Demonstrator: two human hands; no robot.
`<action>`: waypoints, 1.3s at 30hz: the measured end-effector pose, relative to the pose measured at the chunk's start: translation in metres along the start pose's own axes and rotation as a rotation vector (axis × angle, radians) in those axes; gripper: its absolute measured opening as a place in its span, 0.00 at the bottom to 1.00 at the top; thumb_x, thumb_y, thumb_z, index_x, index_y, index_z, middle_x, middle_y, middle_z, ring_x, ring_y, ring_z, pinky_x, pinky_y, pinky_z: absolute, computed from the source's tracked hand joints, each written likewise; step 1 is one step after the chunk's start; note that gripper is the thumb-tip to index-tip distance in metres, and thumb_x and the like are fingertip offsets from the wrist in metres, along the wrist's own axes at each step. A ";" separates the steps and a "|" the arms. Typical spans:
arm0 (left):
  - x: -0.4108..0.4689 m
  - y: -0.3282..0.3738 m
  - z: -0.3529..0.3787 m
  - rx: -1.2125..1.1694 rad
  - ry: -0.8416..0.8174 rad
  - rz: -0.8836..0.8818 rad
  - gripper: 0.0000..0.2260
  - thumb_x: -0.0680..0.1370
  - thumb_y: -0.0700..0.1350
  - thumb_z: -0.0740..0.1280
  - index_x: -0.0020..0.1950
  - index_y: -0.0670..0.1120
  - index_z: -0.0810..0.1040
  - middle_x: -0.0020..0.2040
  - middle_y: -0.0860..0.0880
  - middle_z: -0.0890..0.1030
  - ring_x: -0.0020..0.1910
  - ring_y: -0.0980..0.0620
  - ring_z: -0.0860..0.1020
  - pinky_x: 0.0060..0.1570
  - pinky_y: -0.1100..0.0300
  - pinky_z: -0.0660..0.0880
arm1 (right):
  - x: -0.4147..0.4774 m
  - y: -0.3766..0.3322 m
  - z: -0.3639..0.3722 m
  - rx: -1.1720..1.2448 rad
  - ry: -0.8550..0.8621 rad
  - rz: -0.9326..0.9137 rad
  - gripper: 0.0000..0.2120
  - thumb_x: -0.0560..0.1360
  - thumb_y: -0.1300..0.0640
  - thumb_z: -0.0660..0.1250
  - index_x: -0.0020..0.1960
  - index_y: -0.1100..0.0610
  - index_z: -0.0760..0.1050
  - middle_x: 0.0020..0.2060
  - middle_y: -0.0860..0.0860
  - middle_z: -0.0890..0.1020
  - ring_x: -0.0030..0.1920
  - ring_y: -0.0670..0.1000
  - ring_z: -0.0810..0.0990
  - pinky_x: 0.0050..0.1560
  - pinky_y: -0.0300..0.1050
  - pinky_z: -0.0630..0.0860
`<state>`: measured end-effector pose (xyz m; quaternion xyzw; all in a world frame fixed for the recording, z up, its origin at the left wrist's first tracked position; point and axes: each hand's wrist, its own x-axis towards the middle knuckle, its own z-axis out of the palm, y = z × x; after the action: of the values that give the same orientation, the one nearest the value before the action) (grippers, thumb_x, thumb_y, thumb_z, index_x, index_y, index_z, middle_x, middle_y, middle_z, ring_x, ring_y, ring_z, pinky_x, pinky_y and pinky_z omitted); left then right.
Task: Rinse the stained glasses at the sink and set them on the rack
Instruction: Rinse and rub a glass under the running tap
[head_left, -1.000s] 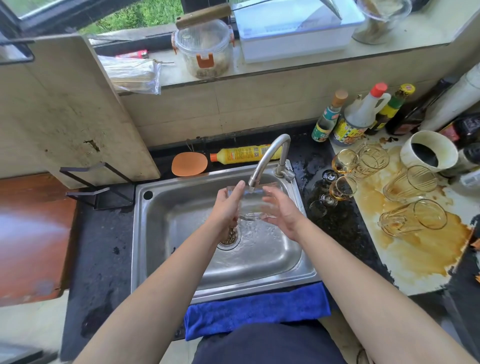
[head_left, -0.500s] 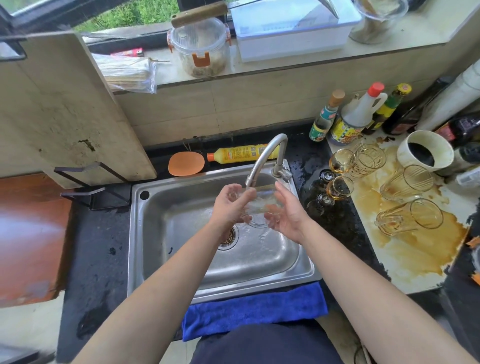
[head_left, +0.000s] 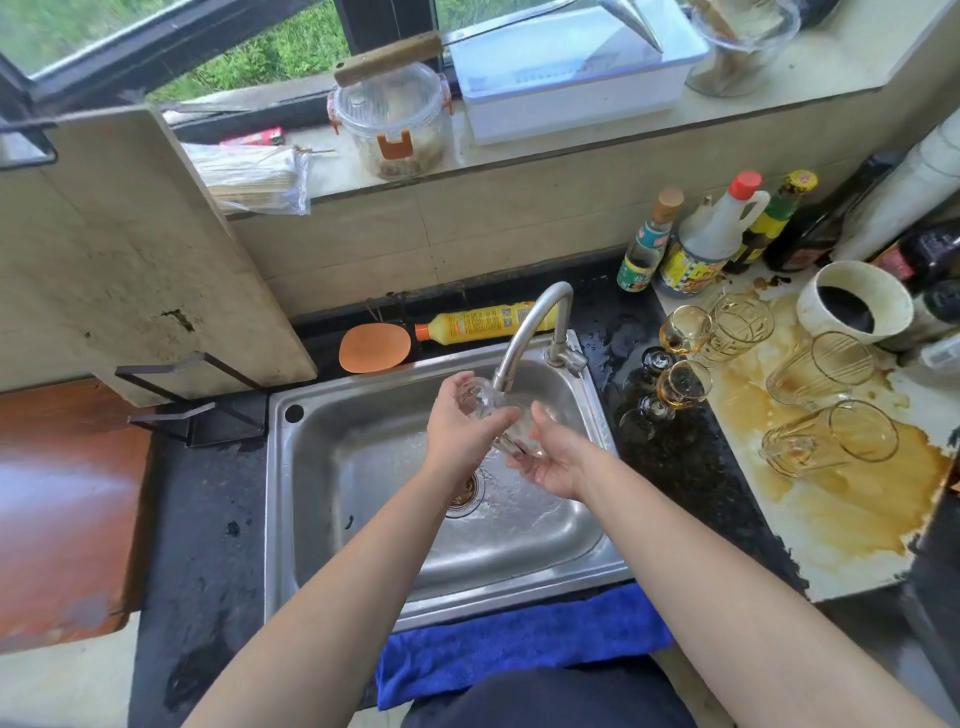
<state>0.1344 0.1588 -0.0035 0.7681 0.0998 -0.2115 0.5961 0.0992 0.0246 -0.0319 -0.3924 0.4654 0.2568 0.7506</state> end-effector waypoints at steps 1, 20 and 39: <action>0.001 0.002 0.003 0.030 -0.011 0.013 0.37 0.62 0.53 0.81 0.68 0.54 0.71 0.60 0.53 0.79 0.59 0.50 0.80 0.56 0.42 0.81 | 0.002 0.001 -0.001 0.005 0.004 0.027 0.27 0.81 0.37 0.58 0.66 0.60 0.69 0.50 0.59 0.80 0.31 0.47 0.77 0.25 0.36 0.76; 0.008 0.018 0.013 -0.087 -0.129 -0.151 0.09 0.79 0.56 0.69 0.51 0.51 0.82 0.37 0.52 0.75 0.27 0.56 0.65 0.25 0.62 0.60 | -0.007 0.009 -0.016 0.210 0.084 0.053 0.23 0.72 0.40 0.74 0.48 0.59 0.75 0.29 0.49 0.69 0.23 0.41 0.65 0.20 0.31 0.68; -0.003 -0.006 -0.021 -0.286 0.018 -0.271 0.24 0.75 0.56 0.74 0.63 0.45 0.70 0.54 0.44 0.77 0.32 0.54 0.72 0.29 0.59 0.69 | -0.019 -0.016 0.009 -0.345 -0.050 -0.473 0.04 0.82 0.51 0.64 0.52 0.49 0.77 0.46 0.50 0.80 0.34 0.48 0.75 0.38 0.43 0.73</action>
<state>0.1337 0.1814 -0.0035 0.6568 0.2368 -0.2668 0.6644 0.1074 0.0223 -0.0071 -0.6053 0.2919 0.1593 0.7232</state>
